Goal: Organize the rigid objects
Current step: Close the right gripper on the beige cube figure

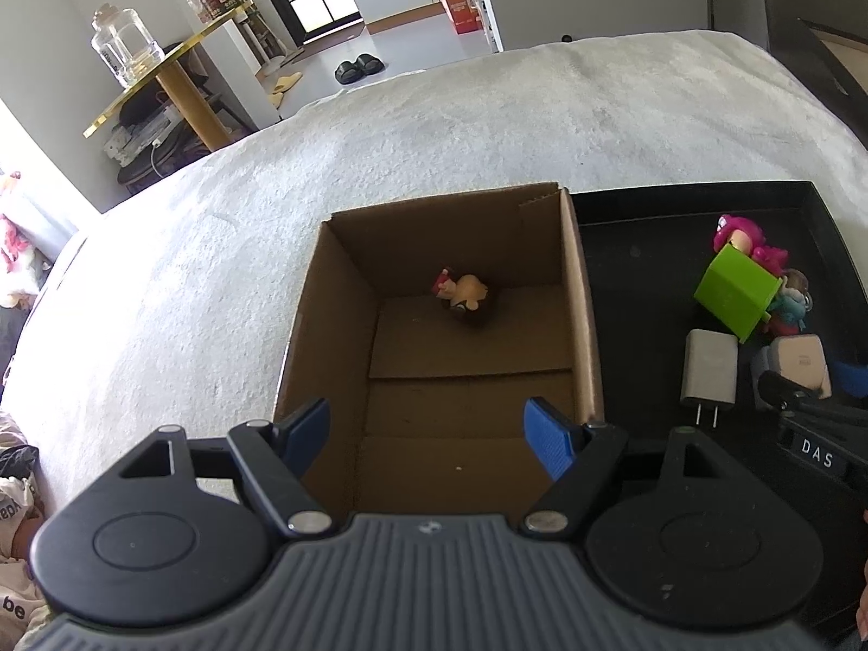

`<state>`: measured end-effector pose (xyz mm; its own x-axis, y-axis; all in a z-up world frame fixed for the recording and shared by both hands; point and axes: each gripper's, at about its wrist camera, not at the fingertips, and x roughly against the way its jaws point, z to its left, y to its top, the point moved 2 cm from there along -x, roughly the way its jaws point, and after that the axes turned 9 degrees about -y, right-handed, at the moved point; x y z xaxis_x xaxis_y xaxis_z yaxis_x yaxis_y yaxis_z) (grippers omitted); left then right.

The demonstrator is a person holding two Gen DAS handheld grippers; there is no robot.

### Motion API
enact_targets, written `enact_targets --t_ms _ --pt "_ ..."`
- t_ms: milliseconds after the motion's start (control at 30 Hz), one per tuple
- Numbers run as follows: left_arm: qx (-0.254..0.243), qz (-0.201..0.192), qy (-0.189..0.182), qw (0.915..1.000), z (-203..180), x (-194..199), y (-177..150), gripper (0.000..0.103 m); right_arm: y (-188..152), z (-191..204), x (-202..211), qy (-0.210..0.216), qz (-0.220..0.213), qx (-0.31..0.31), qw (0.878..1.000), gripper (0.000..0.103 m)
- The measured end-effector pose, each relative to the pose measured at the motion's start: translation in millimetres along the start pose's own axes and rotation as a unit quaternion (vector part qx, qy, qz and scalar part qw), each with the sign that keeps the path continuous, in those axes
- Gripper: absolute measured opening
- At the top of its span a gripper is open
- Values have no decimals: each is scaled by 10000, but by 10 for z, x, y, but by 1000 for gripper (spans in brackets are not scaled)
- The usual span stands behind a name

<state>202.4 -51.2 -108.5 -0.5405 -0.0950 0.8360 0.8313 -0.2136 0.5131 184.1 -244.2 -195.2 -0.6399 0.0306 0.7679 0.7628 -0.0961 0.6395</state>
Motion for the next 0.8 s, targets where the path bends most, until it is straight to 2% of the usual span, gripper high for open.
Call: enact_targets --t_ms 367,800 --pt "24 -123 -24 9999 20 153 -4 78 7 -48 88 -2 -96 15 10000 43" --pt "82 -340 -317 9989 182 304 -5 78 178 -27 362 -150 -353 -22 9993 43"
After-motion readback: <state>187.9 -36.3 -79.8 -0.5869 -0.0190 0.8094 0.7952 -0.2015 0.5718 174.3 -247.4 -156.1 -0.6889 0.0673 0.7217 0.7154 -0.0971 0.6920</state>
